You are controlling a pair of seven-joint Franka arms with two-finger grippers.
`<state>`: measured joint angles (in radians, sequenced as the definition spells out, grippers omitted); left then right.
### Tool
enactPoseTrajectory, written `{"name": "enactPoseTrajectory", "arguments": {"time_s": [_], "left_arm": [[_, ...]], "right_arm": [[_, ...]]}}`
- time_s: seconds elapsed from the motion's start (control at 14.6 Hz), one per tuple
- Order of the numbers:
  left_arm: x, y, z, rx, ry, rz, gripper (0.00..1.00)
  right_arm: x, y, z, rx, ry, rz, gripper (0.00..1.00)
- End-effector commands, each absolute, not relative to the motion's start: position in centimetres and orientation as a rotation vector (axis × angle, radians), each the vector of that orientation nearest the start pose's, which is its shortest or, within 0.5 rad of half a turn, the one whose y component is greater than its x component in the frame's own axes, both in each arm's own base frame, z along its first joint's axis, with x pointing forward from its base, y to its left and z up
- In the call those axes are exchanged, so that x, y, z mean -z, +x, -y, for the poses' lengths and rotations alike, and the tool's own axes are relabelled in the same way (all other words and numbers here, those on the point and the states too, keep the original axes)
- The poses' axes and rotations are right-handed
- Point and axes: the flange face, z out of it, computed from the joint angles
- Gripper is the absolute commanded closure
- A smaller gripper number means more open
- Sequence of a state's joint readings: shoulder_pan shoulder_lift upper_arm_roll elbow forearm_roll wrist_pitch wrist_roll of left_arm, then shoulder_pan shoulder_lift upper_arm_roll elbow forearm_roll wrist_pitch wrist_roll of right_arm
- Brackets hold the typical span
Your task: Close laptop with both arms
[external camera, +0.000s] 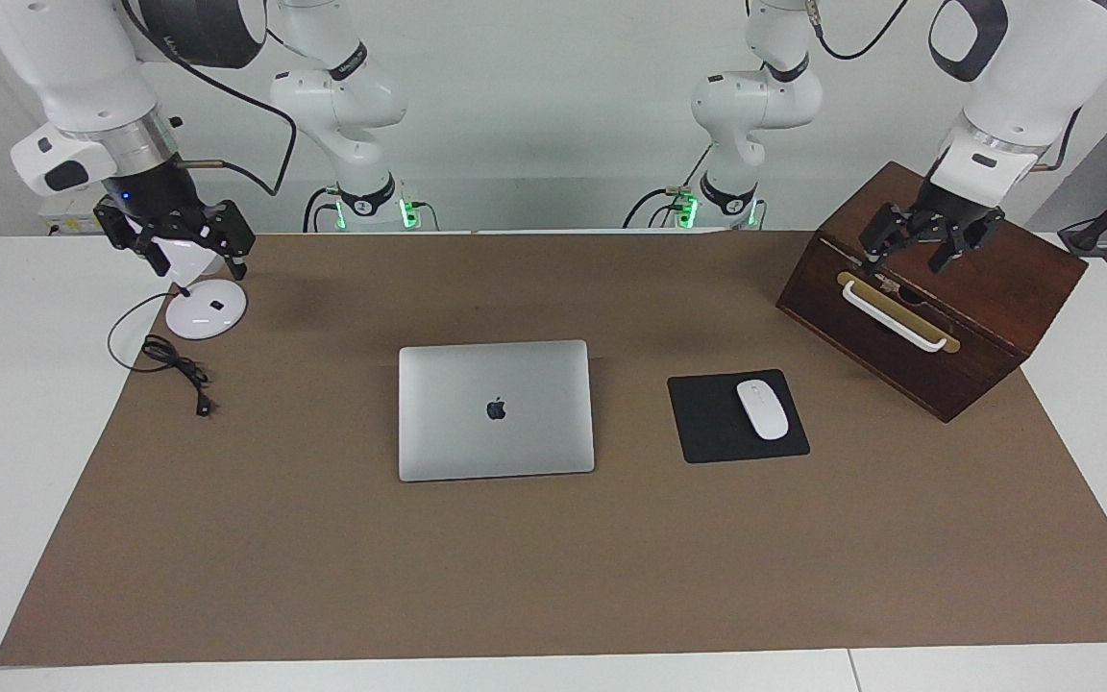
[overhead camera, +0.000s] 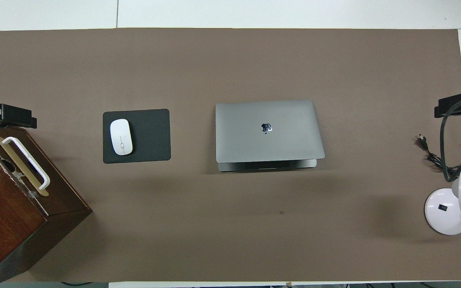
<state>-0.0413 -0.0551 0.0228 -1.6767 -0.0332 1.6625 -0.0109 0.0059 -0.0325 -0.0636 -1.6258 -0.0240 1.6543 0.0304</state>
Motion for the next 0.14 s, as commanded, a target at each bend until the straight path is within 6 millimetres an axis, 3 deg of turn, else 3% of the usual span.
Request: {"name": "enactPoseTrajectory", "arguments": {"time_s": [0.0, 0.07], "left_arm": [[-61.43, 53.96, 0.93, 0.056, -3.156, -0.028, 0.0], [-61.44, 53.98, 0.93, 0.058, -3.156, -0.028, 0.0]], "right_arm": [[-62.34, 54.39, 3.89, 0.125, -3.175, -0.093, 0.0], [-62.34, 54.4, 3.88, 0.125, -3.173, -0.093, 0.0]]}}
